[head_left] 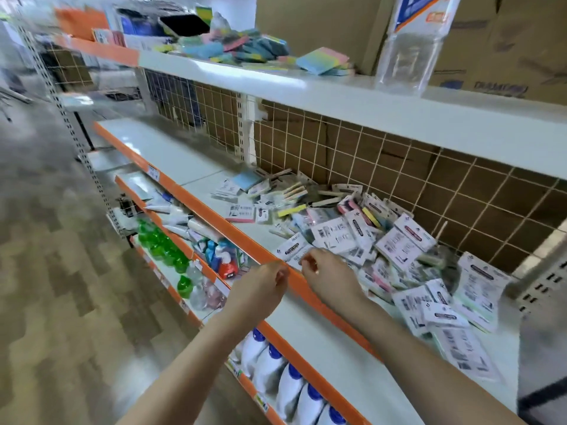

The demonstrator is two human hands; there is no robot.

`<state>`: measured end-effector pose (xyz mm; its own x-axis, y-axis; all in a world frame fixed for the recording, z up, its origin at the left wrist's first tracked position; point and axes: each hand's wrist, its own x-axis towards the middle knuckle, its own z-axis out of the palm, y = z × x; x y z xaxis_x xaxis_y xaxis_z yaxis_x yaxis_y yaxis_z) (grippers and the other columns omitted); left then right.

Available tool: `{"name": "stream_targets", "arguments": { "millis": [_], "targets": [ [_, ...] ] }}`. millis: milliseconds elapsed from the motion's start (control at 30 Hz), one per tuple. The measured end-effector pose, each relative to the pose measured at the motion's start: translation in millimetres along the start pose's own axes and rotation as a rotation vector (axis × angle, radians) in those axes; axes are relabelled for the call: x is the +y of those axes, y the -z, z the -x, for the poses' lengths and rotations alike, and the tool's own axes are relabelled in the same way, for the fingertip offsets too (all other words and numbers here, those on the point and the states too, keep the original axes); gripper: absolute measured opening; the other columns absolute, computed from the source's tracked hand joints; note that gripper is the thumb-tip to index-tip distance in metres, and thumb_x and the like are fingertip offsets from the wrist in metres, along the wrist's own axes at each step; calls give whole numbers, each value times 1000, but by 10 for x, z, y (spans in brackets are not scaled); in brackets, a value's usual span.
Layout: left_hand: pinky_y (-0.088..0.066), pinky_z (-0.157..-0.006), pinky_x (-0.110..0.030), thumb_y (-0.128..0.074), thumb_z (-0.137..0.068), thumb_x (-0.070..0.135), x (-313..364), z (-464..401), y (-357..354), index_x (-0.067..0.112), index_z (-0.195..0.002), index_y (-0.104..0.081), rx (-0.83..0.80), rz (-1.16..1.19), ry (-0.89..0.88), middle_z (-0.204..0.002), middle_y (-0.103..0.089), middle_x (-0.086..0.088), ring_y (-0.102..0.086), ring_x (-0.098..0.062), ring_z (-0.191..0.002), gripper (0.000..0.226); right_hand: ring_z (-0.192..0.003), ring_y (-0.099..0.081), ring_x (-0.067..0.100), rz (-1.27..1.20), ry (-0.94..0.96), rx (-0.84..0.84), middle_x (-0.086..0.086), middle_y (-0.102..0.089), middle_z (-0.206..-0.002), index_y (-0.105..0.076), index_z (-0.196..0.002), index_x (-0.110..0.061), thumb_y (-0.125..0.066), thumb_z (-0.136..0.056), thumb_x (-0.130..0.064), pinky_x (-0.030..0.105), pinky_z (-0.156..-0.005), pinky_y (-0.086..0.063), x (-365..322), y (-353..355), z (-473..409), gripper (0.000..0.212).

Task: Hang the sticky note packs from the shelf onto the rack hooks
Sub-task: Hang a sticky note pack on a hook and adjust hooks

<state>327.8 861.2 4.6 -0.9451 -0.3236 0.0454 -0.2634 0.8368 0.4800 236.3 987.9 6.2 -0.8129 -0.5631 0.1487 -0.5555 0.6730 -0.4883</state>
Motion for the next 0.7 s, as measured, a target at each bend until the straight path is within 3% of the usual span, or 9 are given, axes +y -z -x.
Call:
{"name": "stream_targets", "arguments": {
  "millis": [133,367,700],
  "targets": [
    [-39,-59,-27,-39,-97,28,-149,-463,102,31,-111,-58,1,-69,-4,-104,-67,5,-62,-17,-91,23,-99,-58,23,-44,-1,37,2,-60,-107,-59,-101,-18,-45,-96,-27,36,-77,-47,-31,-132,-516,17],
    [-51,-81,-37,-41,-98,24,-386,-1203,294,25,-122,-54,1,-129,3,-120,-63,-2,-60,-24,-105,27,-116,-45,25,62,60,14,5,-50,-121,-55,-114,-14,-42,-97,-24,37,-92,-42,-53,-327,-1277,23],
    [-44,-84,-39,-49,-93,11,-570,-2120,121,15,-133,-41,129,23,-60,-131,-46,-9,-45,-28,-118,40,-138,-24,24,370,-45,31,6,-31,-147,-32,-139,-14,-54,-90,-30,41,-111,-26,132,-580,-1732,56]
  ]
}}
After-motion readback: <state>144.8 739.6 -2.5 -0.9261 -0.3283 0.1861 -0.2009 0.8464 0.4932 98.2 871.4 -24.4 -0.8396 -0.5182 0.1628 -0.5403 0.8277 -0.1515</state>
